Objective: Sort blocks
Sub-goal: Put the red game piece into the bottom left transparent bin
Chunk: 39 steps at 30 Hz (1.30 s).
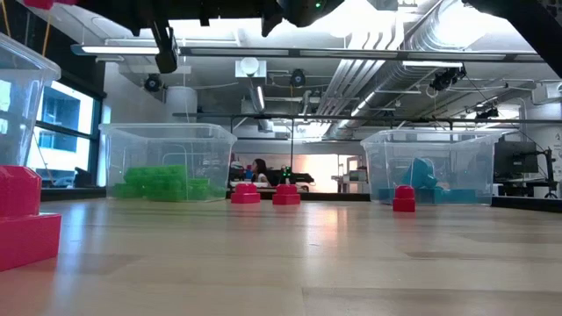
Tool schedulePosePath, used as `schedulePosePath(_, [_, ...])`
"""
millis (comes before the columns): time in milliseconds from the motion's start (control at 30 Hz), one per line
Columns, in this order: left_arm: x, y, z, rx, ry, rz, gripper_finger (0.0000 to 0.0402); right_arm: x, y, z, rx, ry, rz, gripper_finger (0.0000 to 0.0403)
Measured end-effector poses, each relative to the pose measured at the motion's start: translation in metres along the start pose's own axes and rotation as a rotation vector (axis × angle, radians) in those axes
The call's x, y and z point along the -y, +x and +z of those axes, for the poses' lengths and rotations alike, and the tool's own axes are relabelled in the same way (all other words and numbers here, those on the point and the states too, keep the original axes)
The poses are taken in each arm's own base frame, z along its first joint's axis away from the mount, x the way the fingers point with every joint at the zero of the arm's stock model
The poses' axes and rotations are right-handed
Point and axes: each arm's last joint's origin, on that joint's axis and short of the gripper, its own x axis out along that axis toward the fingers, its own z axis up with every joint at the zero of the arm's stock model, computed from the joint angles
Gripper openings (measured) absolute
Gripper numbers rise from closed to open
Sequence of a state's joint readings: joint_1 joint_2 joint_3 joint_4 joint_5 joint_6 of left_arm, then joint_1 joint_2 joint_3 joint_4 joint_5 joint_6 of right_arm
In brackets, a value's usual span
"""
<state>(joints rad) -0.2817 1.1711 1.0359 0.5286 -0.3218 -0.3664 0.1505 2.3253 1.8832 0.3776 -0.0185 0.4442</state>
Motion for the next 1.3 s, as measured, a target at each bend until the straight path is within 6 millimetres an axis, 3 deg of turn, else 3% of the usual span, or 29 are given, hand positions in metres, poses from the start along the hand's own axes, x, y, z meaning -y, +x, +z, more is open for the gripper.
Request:
schedulePosePath(200, [0.004, -0.006, 0.015, 0.04, -0.013, -0.014, 0.0271, -0.003, 0.004, 0.005, 0.118, 0.007, 0.039, 0.0])
schedulePosePath(367, [0.005, -0.011, 0.022, 0.054, -0.018, -0.019, 0.0271, -0.001, 0.035, -0.002, 0.085, 0.013, 0.092, 0.0])
schedulePosePath(467, [0.005, -0.011, 0.022, 0.05, -0.016, -0.017, 0.0271, -0.008, 0.047, 0.011, 0.073, -0.041, 0.105, 0.0])
schedulePosePath(567, [0.005, -0.011, 0.022, 0.045, -0.022, -0.025, 0.0271, -0.006, 0.047, 0.006, 0.105, -0.039, 0.121, 0.0])
schedulePosePath(733, [0.005, -0.011, 0.021, 0.036, -0.015, -0.027, 0.0271, 0.015, 0.049, -0.019, -0.004, 0.072, 0.054, 0.0])
schedulePosePath(867, [0.005, -0.011, 0.02, 0.029, -0.02, -0.032, 0.0271, 0.015, 0.048, -0.016, 0.014, 0.061, 0.04, 0.0004])
schedulePosePath(1000, [0.005, -0.011, 0.019, 0.016, -0.017, -0.042, 0.0271, 0.013, 0.048, -0.018, -0.008, 0.053, 0.062, 0.0046])
schedulePosePath(1200, [0.005, -0.011, 0.019, 0.011, -0.015, -0.04, 0.0271, 0.012, 0.048, -0.017, 0.007, 0.048, 0.047, 0.0163])
schedulePosePath(1300, [0.006, -0.013, 0.021, 0.004, -0.009, -0.069, 0.0271, 0.016, 0.047, -0.007, -0.012, 0.053, 0.053, 0.0213])
